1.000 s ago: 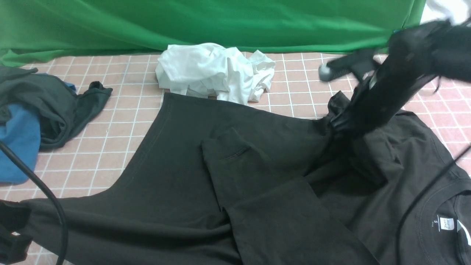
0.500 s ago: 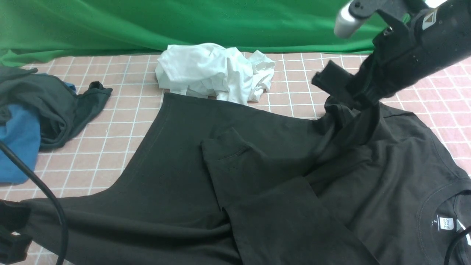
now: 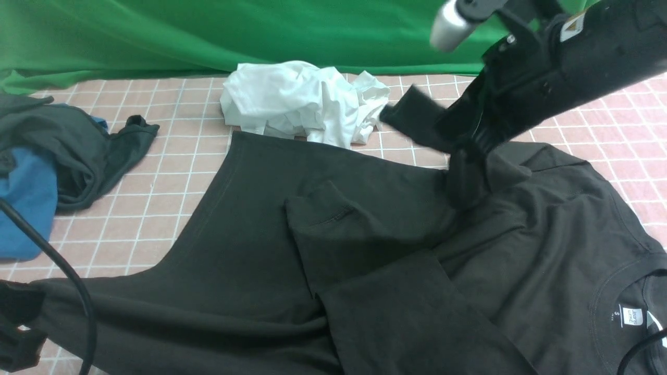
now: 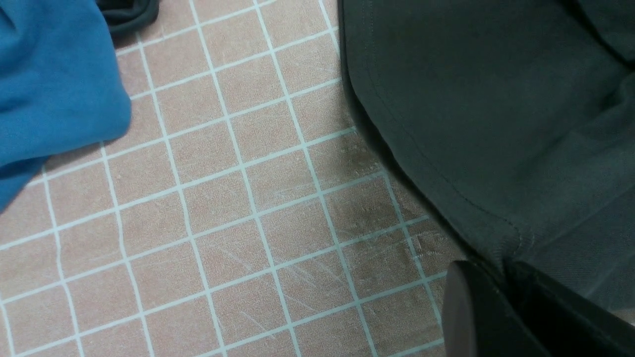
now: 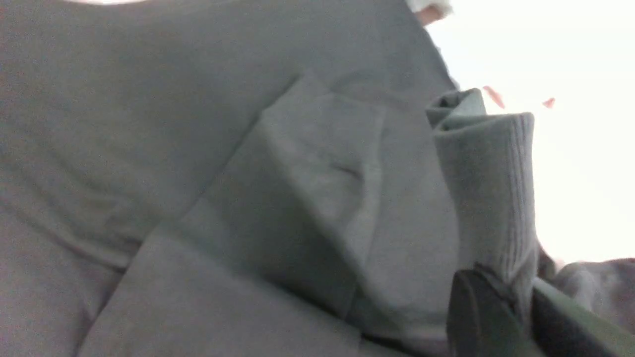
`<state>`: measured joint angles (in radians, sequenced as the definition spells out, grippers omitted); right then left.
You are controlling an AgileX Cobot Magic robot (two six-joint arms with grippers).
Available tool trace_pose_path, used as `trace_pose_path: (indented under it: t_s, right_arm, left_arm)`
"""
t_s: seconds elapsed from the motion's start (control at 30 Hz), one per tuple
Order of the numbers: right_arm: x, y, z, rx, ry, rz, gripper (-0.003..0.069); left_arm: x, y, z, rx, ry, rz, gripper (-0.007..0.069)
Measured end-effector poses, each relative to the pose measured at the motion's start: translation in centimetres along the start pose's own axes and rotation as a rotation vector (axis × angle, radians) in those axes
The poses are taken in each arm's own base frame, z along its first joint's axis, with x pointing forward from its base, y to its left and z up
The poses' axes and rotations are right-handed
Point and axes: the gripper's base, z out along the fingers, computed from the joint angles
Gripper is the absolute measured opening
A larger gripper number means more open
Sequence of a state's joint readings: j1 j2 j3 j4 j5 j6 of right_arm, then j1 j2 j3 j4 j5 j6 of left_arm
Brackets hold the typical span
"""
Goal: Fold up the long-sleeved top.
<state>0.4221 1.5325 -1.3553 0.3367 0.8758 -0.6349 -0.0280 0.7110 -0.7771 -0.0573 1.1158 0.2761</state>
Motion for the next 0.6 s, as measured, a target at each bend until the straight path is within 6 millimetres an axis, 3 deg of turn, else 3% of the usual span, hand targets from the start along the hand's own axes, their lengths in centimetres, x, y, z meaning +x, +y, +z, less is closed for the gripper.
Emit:
trace_pose_path:
  t_s: [0.33, 0.6]
  right_arm:
    - [0.1, 2.4, 0.3, -0.13, 0.057, -0.127, 0.0062]
    - [-1.3, 2.2, 0.4, -0.076, -0.072, 0.006, 0.0063]
  left_arm:
    - [-0.1, 0.0, 0.0, -0.002, -0.009, -0.001, 0.0035]
    - [-0.1, 0.0, 0.0, -0.003, -0.01, -0.001, 0.0035]
